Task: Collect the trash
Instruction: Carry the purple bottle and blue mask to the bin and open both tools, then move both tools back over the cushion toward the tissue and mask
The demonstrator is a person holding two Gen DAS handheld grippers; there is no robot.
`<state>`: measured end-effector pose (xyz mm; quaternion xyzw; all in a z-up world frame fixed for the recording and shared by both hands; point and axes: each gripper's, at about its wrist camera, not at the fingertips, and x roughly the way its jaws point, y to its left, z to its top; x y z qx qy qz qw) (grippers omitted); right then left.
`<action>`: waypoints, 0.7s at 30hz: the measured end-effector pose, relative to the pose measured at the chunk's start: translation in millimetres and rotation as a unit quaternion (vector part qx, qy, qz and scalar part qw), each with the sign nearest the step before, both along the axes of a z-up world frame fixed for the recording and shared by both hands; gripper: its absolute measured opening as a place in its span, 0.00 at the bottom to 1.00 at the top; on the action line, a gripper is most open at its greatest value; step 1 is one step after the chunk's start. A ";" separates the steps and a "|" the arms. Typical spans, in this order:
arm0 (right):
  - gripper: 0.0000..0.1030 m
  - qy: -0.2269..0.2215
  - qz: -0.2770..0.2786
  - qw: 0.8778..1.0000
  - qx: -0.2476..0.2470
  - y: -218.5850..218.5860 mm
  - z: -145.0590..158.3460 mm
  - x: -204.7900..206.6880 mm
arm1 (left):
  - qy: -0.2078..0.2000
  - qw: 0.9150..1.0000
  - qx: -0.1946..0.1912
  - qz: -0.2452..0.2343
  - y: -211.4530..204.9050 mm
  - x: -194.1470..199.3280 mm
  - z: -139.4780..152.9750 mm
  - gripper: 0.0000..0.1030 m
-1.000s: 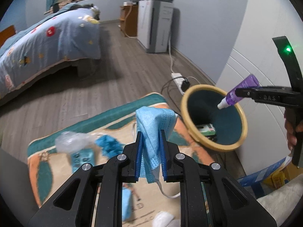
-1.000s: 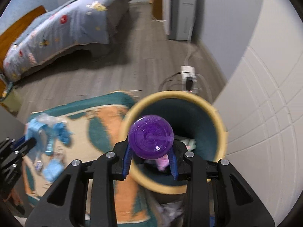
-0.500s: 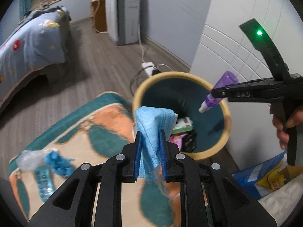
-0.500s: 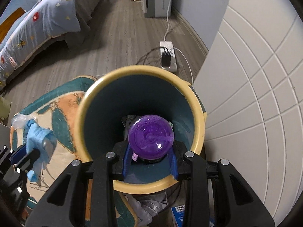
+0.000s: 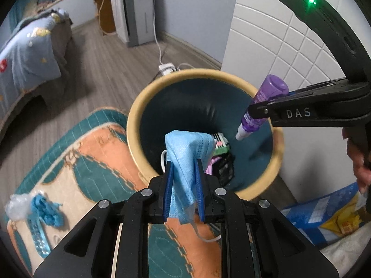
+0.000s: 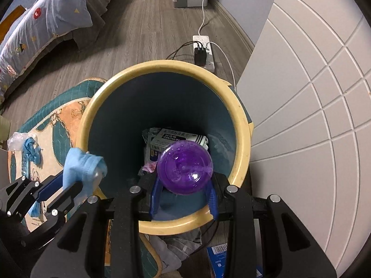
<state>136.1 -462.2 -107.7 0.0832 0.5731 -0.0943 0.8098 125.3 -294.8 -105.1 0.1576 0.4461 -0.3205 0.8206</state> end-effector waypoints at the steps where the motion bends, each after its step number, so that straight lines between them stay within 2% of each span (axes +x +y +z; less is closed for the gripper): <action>1: 0.32 -0.006 0.000 1.000 0.000 -0.2 1.1 0.1 | -0.007 1.000 -0.001 0.001 -1.6 -0.5 0.5 0.22; 3: 0.32 -0.019 0.001 1.000 -0.004 -0.6 4.6 0.8 | -0.015 1.000 -0.010 0.001 -1.2 -1.1 3.7 0.29; 4: 0.38 -0.024 -0.001 1.000 -0.007 -0.9 6.4 1.1 | -0.018 1.000 -0.013 0.003 -0.1 -1.0 5.3 0.40; 5: 0.48 -0.031 -0.003 0.999 -0.011 -1.4 8.8 0.9 | -0.024 1.000 -0.016 0.007 1.7 -1.1 7.5 0.47; 6: 0.53 -0.036 -0.006 0.999 -0.012 -1.9 10.6 1.0 | -0.029 0.999 -0.019 0.009 3.4 -1.0 9.6 0.54; 8: 0.56 -0.041 -0.010 0.999 -0.012 -2.7 12.8 1.8 | -0.032 0.999 -0.022 0.014 7.3 -0.9 12.5 0.57; 10: 0.58 -0.039 -0.011 0.999 -0.012 -1.9 12.9 2.7 | -0.030 0.999 -0.023 0.020 10.3 0.4 14.2 0.68; 12: 0.64 -0.039 -0.010 0.999 -0.013 -0.4 13.4 3.0 | -0.034 0.999 -0.022 0.026 14.1 1.3 16.2 0.76; 15: 0.73 -0.043 -0.012 0.999 -0.016 2.8 17.0 3.0 | -0.041 0.999 -0.015 0.033 18.0 0.3 19.7 0.86; 17: 0.87 -0.048 -0.014 0.999 -0.014 5.3 20.5 2.0 | -0.051 0.998 -0.012 0.036 23.9 -2.4 24.1 0.89; 19: 0.93 -0.058 -0.011 0.998 -0.008 9.3 26.4 -0.2 | -0.058 0.997 -0.010 0.043 32.2 -5.3 30.0 0.90; 21: 0.94 -0.066 -0.008 0.998 -0.017 14.0 33.0 -2.6 | -0.059 0.997 -0.014 0.050 41.2 -6.3 37.0 0.91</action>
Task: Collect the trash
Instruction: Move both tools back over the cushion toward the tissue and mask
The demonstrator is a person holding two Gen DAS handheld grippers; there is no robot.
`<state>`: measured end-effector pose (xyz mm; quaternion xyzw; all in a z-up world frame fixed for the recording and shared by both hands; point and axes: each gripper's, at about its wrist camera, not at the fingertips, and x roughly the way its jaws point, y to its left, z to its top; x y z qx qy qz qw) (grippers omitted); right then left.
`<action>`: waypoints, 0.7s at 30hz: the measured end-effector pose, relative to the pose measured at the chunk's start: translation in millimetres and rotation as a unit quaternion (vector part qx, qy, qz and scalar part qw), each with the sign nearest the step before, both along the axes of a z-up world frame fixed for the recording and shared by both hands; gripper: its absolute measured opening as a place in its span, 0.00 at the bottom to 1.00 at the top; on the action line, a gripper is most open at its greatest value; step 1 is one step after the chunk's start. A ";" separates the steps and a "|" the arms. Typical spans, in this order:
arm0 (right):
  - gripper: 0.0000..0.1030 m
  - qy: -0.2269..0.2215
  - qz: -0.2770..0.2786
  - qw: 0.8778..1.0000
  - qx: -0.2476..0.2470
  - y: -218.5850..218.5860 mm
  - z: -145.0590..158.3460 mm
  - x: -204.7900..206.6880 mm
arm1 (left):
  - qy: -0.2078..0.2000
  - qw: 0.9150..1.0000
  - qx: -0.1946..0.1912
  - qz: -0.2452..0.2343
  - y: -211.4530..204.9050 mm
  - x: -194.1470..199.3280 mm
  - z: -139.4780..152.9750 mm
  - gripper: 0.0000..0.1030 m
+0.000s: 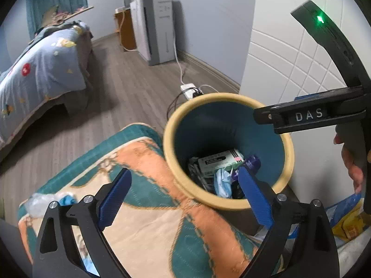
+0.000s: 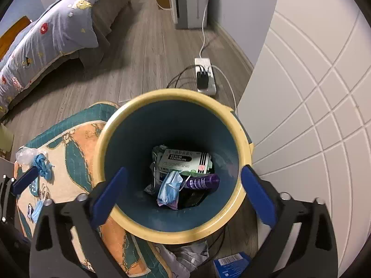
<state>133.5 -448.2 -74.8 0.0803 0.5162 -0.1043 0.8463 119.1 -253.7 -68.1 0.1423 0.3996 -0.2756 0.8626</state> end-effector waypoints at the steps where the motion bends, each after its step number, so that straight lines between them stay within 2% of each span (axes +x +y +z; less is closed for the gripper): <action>1: 0.94 -0.002 0.001 1.000 -0.006 2.6 3.0 -1.3 | -0.001 1.000 -0.004 0.007 7.7 -1.3 4.8 0.92; 6: 0.94 -0.011 0.013 0.999 -0.037 23.9 21.5 -14.1 | -0.001 0.999 -0.021 0.046 42.9 -7.7 26.0 0.94; 10: 0.94 -0.019 0.022 0.999 -0.043 48.3 36.5 -27.4 | -0.012 0.996 -0.029 0.089 78.9 -18.5 46.9 0.95; 16: 0.94 -0.048 0.045 0.997 -0.033 94.9 52.2 -51.8 | -0.028 0.988 -0.014 0.153 129.9 -40.1 66.2 0.95; 18: 0.94 -0.069 0.055 0.995 -0.055 114.8 58.2 -61.7 | -0.030 0.985 -0.020 0.167 149.5 -51.7 71.2 0.95; 21: 0.94 -0.090 0.085 0.986 -0.114 149.5 58.7 -79.6 | -0.036 0.982 -0.030 0.185 176.2 -68.8 77.4 0.95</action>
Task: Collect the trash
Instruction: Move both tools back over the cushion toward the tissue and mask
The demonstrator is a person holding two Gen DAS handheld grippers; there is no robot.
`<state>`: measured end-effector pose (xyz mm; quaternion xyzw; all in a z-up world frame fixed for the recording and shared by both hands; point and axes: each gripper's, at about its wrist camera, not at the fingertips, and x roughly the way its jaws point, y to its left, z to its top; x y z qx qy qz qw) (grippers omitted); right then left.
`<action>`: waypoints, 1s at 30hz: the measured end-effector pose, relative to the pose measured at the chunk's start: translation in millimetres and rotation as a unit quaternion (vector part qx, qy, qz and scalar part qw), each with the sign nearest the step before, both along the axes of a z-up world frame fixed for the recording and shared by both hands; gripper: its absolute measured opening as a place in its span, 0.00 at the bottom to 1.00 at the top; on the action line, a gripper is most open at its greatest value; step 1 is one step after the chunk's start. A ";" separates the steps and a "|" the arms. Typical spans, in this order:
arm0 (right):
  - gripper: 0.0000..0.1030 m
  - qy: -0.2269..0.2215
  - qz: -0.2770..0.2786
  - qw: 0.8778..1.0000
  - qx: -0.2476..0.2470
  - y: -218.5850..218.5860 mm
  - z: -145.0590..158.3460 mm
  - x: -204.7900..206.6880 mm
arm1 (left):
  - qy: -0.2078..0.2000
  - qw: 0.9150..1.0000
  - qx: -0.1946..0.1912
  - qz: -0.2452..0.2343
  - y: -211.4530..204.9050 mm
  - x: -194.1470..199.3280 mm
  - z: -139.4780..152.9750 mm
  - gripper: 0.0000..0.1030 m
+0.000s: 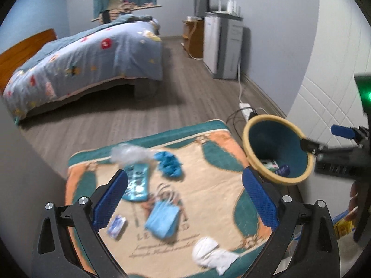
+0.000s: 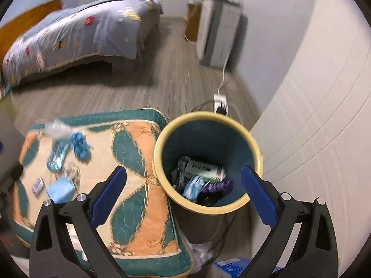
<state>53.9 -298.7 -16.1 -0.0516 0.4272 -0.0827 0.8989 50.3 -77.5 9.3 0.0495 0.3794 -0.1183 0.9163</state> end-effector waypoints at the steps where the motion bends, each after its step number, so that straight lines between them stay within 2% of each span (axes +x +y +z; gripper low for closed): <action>1: 0.94 0.001 0.015 1.000 -0.008 12.6 -3.2 -6.2 | -0.001 1.000 -0.002 0.006 6.0 -4.6 0.4 0.95; 6: 0.94 0.017 0.071 0.996 0.053 48.7 -19.7 -30.2 | -0.006 0.999 0.012 0.046 46.4 -27.5 -3.1 0.95; 9: 0.94 0.001 0.079 0.996 0.051 68.5 -27.7 -41.1 | -0.010 0.997 0.025 0.070 68.2 -36.2 -4.2 0.95; 13: 0.94 -0.025 0.081 0.994 0.072 91.3 -48.9 -54.2 | -0.025 0.995 -0.003 0.101 96.6 -46.7 -2.0 0.95; 17: 0.94 -0.018 0.073 0.992 0.105 116.7 -87.1 -65.3 | -0.024 0.992 -0.012 0.125 114.1 -45.4 -10.7 0.95; 20: 0.94 -0.009 0.091 0.991 0.096 137.7 -113.9 -70.0 | -0.011 0.992 0.009 0.126 114.8 -39.2 -29.8 0.95; 23: 0.94 -0.007 0.119 0.990 0.078 149.8 -127.3 -71.0 | -0.008 0.993 0.053 0.110 104.9 -32.0 -53.9 0.95; 25: 0.94 -0.013 0.137 0.988 0.074 155.9 -132.8 -71.5 | -0.003 0.993 0.063 0.102 100.6 -27.2 -64.1 0.95; 30: 0.92 0.011 0.154 0.986 0.064 162.4 -154.1 -70.5 | 0.029 0.993 -0.003 0.110 99.7 -13.6 -94.2 0.95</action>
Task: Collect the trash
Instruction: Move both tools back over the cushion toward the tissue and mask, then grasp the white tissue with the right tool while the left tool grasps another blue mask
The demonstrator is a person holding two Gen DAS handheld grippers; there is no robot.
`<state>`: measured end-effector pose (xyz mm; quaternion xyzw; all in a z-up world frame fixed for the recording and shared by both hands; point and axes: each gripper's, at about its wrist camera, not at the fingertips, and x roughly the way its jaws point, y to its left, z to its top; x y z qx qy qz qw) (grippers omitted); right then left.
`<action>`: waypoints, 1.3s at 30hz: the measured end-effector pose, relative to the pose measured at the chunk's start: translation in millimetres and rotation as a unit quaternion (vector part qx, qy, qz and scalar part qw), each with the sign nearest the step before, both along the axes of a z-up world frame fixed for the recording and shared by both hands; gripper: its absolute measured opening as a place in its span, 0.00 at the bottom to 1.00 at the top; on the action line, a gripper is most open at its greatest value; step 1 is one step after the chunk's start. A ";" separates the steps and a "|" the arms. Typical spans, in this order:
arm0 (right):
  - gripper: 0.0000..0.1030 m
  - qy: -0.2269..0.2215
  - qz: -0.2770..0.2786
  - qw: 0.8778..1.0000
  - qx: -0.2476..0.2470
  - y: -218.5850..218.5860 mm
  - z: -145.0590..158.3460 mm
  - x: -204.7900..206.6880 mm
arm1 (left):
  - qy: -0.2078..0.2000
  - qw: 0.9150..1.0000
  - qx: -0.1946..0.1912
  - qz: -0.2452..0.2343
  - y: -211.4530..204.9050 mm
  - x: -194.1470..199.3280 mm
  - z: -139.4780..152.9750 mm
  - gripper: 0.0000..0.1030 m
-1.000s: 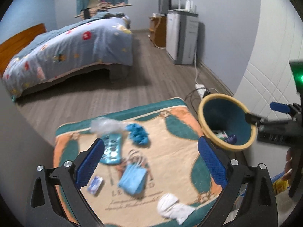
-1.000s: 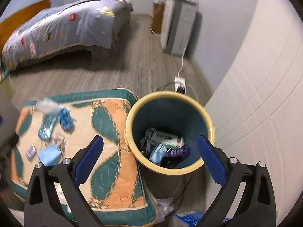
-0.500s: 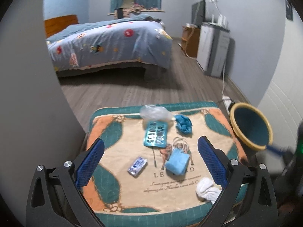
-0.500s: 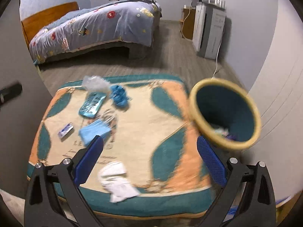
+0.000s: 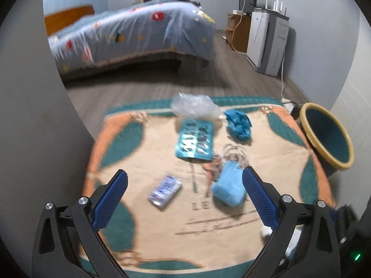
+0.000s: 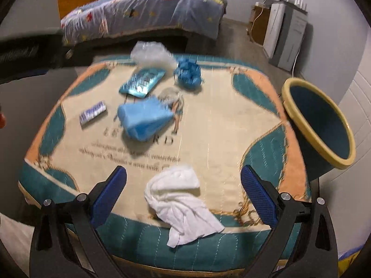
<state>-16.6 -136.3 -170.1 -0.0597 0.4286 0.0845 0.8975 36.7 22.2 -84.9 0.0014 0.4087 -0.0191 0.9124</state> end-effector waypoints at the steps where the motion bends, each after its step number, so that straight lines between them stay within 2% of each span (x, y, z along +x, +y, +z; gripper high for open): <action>1: 0.88 0.007 0.001 1.000 0.001 -0.3 -4.0 0.8 | 0.009 1.000 0.000 -0.006 -3.1 4.0 -7.9 0.95; 4: 0.78 0.024 0.006 1.000 0.005 -0.2 -13.5 3.6 | 0.023 0.999 0.012 -0.029 -15.3 10.4 -23.8 0.94; 10: 0.55 0.049 0.008 0.999 0.000 -2.3 -28.3 5.3 | 0.050 0.997 0.013 -0.064 -33.2 22.3 -51.0 0.90; 14: 0.44 0.047 -0.002 0.999 0.002 -8.3 -29.4 7.2 | 0.075 0.994 0.001 -0.078 -37.7 28.4 -67.9 0.78; 17: 0.37 0.046 -0.006 0.999 0.004 -10.5 -28.7 9.4 | 0.079 0.993 -0.003 -0.086 -42.5 31.0 -73.0 0.71; 19: 0.32 0.044 -0.008 0.999 0.001 -11.3 -27.9 10.7 | 0.084 0.992 -0.004 -0.096 -47.7 32.5 -77.3 0.62; 23: 0.27 0.043 -0.016 0.999 -0.004 -14.4 -26.7 15.9 | 0.096 0.989 -0.006 -0.115 -56.7 32.7 -82.2 0.45; 27: 0.24 0.043 -0.017 0.999 -0.008 -13.9 -25.6 19.4 | 0.093 0.989 0.003 -0.118 -58.4 31.9 -79.7 0.35; 30: 0.21 0.043 -0.021 0.999 -0.004 -15.6 -22.7 22.5 | 0.084 0.990 -0.007 -0.113 -53.6 32.3 -73.7 0.28; 39: 0.20 0.017 -0.054 0.998 0.024 -32.8 6.1 38.9 | 0.047 0.994 -0.019 -0.101 -49.4 36.1 -49.8 0.27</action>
